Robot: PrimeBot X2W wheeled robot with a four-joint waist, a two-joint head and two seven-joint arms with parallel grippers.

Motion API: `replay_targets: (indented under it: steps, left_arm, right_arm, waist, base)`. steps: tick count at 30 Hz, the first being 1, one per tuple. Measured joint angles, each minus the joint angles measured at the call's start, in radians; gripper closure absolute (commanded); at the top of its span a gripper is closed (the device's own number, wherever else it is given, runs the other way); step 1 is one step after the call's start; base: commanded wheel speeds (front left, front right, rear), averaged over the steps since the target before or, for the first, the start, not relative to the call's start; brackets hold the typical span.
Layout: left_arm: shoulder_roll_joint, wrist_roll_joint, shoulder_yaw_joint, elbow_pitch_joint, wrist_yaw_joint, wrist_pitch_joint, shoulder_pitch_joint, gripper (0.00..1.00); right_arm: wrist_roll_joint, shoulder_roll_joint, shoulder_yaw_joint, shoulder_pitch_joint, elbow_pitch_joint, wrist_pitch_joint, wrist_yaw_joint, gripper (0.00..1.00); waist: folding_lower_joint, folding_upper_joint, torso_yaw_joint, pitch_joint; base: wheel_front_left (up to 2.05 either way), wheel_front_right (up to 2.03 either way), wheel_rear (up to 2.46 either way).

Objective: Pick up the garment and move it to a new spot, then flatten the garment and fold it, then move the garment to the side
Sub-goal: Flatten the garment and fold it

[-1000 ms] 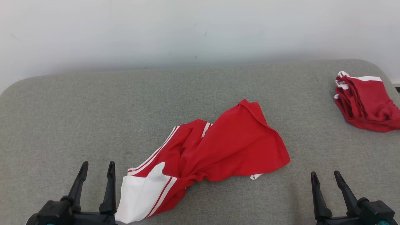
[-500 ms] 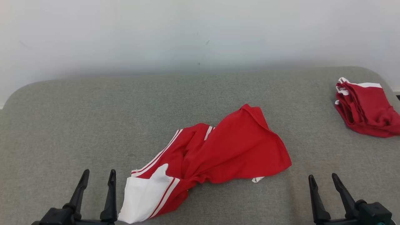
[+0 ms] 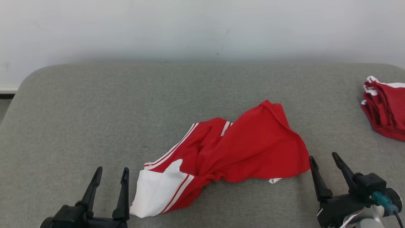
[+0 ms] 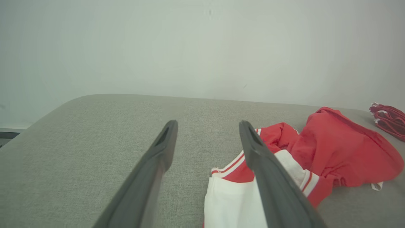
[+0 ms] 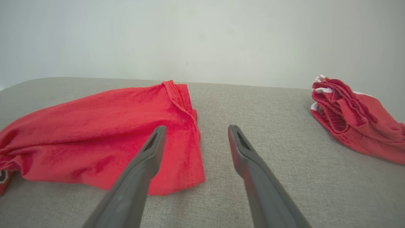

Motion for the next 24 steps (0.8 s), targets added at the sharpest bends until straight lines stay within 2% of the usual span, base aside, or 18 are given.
replay_targets:
  steps: [12,13,14,15,19,24]
  left_arm:
    - [-0.010,-0.002,-0.024,0.021,-0.005,0.000,-0.045,0.00]
    - [-0.011,-0.002,-0.027,0.023,-0.005,0.000,-0.048,0.00]
    - [-0.012,-0.002,-0.029,0.026,-0.005,0.000,-0.053,0.00]
    - [-0.013,-0.002,-0.030,0.029,-0.005,0.000,-0.061,0.00]
    - [-0.015,-0.004,-0.017,0.037,-0.005,0.000,-0.062,0.00]
    - [-0.016,-0.007,0.000,0.041,-0.006,0.000,-0.050,0.00]
  right_arm:
    - [0.058,-0.038,0.057,-0.138,0.242,0.000,0.000,0.00]
    - [0.068,-0.038,0.060,-0.145,0.258,0.000,0.000,0.06]
    - [0.077,-0.038,0.067,-0.151,0.271,0.000,0.000,0.62]
    - [0.095,-0.039,0.079,-0.162,0.289,0.000,0.000,1.00]
    - [0.110,-0.037,0.092,-0.165,0.284,0.000,0.000,1.00]
    - [0.110,-0.040,0.064,-0.132,0.195,0.000,0.000,1.00]
  waist:
    - [0.0000,0.0000,0.079,0.068]
    - [0.0000,0.0001,0.085,0.073]
    - [0.0001,0.0000,0.090,0.078]
    - [0.0001,0.0000,0.099,0.086]
    - [0.0001,0.0001,0.102,0.092]
    - [0.0001,0.0000,0.072,0.082]
  base:
    - [0.00,0.00,0.00]
    - [0.00,0.00,0.00]
    - [0.00,0.00,0.00]
    - [0.00,0.00,0.00]
    - [0.00,0.00,0.00]
    - [0.00,0.00,0.00]
